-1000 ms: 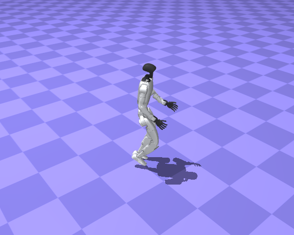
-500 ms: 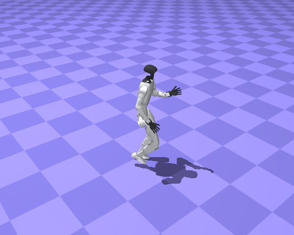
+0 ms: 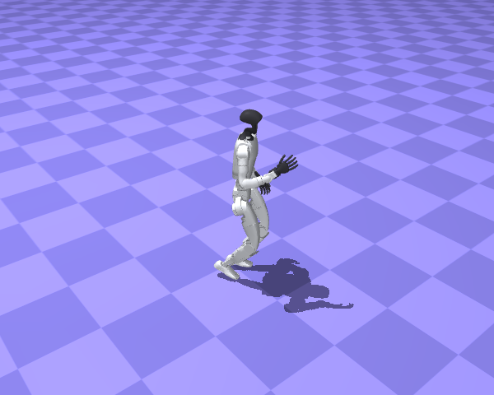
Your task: Run
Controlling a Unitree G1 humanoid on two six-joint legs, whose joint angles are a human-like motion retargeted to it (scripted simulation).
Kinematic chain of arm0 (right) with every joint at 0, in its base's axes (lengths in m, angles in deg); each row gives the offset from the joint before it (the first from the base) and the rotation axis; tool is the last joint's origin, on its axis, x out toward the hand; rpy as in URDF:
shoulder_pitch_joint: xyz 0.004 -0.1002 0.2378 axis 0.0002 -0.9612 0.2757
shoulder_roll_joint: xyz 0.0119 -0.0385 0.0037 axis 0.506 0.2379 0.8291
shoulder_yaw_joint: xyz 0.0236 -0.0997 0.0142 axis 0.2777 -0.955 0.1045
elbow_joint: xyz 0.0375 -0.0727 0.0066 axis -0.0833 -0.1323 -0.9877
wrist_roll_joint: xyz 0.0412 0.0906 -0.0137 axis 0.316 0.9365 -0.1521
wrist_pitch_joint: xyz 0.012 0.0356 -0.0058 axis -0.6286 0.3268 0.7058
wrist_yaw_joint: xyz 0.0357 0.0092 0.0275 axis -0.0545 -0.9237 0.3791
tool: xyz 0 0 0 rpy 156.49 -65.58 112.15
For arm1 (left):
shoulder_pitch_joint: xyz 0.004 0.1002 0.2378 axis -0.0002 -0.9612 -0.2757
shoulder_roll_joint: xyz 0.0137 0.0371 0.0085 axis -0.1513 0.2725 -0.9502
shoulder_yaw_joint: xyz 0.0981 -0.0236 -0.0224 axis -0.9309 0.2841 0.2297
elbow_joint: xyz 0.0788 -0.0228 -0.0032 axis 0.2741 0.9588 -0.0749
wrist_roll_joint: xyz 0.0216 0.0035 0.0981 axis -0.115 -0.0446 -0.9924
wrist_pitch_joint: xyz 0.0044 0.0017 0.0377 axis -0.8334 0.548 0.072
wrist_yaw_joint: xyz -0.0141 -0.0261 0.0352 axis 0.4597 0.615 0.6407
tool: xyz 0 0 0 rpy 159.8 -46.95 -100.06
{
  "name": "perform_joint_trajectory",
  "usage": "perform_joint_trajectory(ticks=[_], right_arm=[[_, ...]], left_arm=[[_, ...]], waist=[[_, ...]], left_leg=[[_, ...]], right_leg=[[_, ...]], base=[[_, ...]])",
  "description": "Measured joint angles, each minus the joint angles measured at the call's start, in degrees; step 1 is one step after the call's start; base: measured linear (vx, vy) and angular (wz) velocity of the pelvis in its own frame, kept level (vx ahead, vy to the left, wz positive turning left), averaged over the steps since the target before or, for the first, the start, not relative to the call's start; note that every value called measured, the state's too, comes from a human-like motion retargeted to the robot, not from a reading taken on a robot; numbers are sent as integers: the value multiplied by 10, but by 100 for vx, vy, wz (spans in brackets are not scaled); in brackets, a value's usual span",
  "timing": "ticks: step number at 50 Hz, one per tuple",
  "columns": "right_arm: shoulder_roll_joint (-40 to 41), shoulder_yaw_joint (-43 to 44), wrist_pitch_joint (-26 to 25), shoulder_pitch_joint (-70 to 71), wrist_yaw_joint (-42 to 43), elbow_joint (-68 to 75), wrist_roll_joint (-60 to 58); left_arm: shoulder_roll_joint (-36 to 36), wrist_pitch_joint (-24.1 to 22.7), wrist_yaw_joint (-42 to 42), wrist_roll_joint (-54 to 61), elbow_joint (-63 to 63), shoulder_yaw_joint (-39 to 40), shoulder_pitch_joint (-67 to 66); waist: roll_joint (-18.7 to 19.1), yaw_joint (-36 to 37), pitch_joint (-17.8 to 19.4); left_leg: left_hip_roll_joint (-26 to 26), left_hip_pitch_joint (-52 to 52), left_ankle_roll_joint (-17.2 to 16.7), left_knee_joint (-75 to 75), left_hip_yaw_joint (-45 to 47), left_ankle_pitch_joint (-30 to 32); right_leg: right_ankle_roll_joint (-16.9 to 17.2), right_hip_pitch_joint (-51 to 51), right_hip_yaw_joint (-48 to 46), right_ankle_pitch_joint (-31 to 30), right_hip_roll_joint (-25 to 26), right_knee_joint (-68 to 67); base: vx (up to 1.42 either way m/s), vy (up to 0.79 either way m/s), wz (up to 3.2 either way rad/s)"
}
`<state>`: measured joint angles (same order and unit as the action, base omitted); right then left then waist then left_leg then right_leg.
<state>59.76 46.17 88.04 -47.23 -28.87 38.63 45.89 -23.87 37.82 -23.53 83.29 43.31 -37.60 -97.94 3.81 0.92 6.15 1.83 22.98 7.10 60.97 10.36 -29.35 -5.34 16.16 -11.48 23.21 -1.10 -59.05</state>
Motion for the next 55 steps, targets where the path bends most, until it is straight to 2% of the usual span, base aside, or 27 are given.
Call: perform_joint_trajectory(ticks=[2,4,7,12,15,18,20,22,24,26,28,30,32,35,37,40,42,44,45,47,50,51,53,55], right_arm=[[3,-9,-28,-12,-3,45,-23],[14,-26,-57,-26,-9,132,-39],[31,-66,-80,-62,-26,278,-49],[35,-112,-86,-148,-76,413,-43],[34,-105,-87,-189,-98,439,-31],[39,-84,-88,-194,-82,445,-19],[43,-67,-89,-165,-54,444,-17],[47,-47,-86,-103,-17,435,-15],[48,-26,-78,-32,11,400,-7],[41,-8,-70,13,16,328,-1],[30,-1,-59,32,6,239,3],[19,-4,-45,36,-4,153,4],[9,-5,-26,33,-10,82,4],[0,-5,-4,18,-11,19,-1],[3,-9,2,-3,-13,-1,-9],[6,-15,-16,-39,-31,26,-25],[13,-27,-48,-61,-47,92,-41],[24,-45,-80,-81,-64,185,-54],[31,-55,-91,-87,-75,234,-59],[35,-75,-100,-109,-97,301,-62],[31,-94,-102,-150,-120,351,-61],[29,-95,-101,-161,-124,357,-59],[25,-93,-101,-178,-128,362,-55],[20,-90,-101,-187,-124,358,-56]], left_arm=[[0,1,-16,-12,1,-11,59],[6,-1,-39,-26,-11,-24,142],[21,-13,-76,-32,-94,-35,250],[18,-61,-133,-25,-355,-10,357],[9,-93,-157,-17,-485,12,395],[8,-101,-168,5,-539,26,396],[6,-90,-166,16,-524,30,372],[2,-59,-143,1,-438,20,324],[2,-26,-95,-30,-291,-9,275],[12,-6,-42,-66,-147,-40,226],[20,8,-3,-97,-47,-56,171],[23,13,19,-110,8,-57,121],[16,12,24,-102,18,-51,88],[10,6,15,-71,-6,-33,59],[11,-3,5,-53,-36,-21,57],[5,-17,-6,-27,-99,-5,85],[-1,-22,-18,-28,-144,3,136],[-2,-22,-32,-38,-186,7,203],[0,-20,-37,-41,-209,9,238],[5,-21,-50,-46,-267,13,289],[9,-34,-70,-54,-360,23,334],[8,-41,-75,-51,-388,26,345],[4,-57,-82,-41,-436,31,363],[0,-73,-86,-32,-470,36,374]], waist=[[-7,-12,14],[-13,-24,27],[-12,-43,26],[-2,-75,-4],[-4,-77,-16],[-15,-69,-17],[-21,-64,-7],[-21,-62,13],[-13,-58,28],[-3,-49,25],[2,-39,11],[5,-31,-6],[6,-22,-15],[4,-11,-18],[3,-7,-18],[-4,-9,-6],[-13,-16,13],[-20,-27,25],[-23,-34,27],[-18,-54,17],[-4,-84,-4],[0,-89,-9],[5,-93,-11],[1,-91,-10]], left_leg=[[-6,-8,5,19,4,-77],[-14,-19,3,7,11,-101],[-32,-48,-13,-83,2,-57],[-42,-74,-36,-225,-4,105],[-42,-62,-48,-211,8,107],[-30,-47,-44,-140,31,29],[-18,-32,-37,-74,45,-48],[-4,-18,-29,-17,52,-100],[9,-17,-17,-2,53,-104],[12,-29,-10,-33,46,-62],[5,-38,-10,-75,32,11],[-5,-34,-22,-105,16,89],[-4,-23,-26,-106,10,124],[-6,-19,-21,-95,1,120],[-8,-25,-18,-81,-4,89],[-11,-39,-12,-53,-5,-13],[-16,-41,-5,-30,0,-91],[-25,-44,-8,-38,5,-115],[-33,-47,-10,-57,5,-113],[-46,-59,-12,-118,-8,-67],[-48,-68,-19,-192,-24,68],[-45,-58,-24,-183,-27,93],[-33,-31,-32,-120,-25,109],[-14,-3,-31,-12,-13,81]], right_leg=[[2,2,-11,61,-24,-64],[-5,9,-19,77,-44,-104],[-29,14,-31,50,-55,-89],[-41,39,-50,-16,-57,-17],[-36,50,-60,-21,-69,-15],[-32,48,-63,29,-83,-42],[-34,45,-64,96,-91,-70],[-41,42,-64,158,-89,-89],[-50,33,-64,170,-74,-75],[-54,16,-57,133,-52,-23],[-49,0,-38,57,-27,49],[-34,-10,-12,-43,-1,120],[-29,-15,0,-82,10,158],[-26,-23,6,-91,15,163],[-26,-27,4,-64,10,131],[-15,-28,-10,27,-12,47],[-12,-13,-20,91,-37,-38],[-15,12,-23,104,-57,-108],[-19,26,-23,103,-65,-132],[-22,50,-19,76,-61,-133],[-23,68,-8,10,-38,-69],[-23,67,-2,-7,-29,-41],[-18,57,12,-31,-11,9],[-10,40,23,-25,-2,32]], base=[[-1,0,23],[-2,-1,40],[-2,-3,58],[-2,-4,72],[-3,-3,49],[-1,-1,8],[-2,-2,-12],[-4,-4,-40],[-2,-5,-62],[-1,-5,-67],[0,-4,-60],[1,-3,-56],[1,-2,-49],[0,-2,-39],[0,-2,-25],[0,0,0],[0,0,0],[-4,-4,23],[-4,-4,38],[-4,-5,55],[-4,-7,69],[-5,-7,66],[-5,-7,59],[-5,-7,46]])
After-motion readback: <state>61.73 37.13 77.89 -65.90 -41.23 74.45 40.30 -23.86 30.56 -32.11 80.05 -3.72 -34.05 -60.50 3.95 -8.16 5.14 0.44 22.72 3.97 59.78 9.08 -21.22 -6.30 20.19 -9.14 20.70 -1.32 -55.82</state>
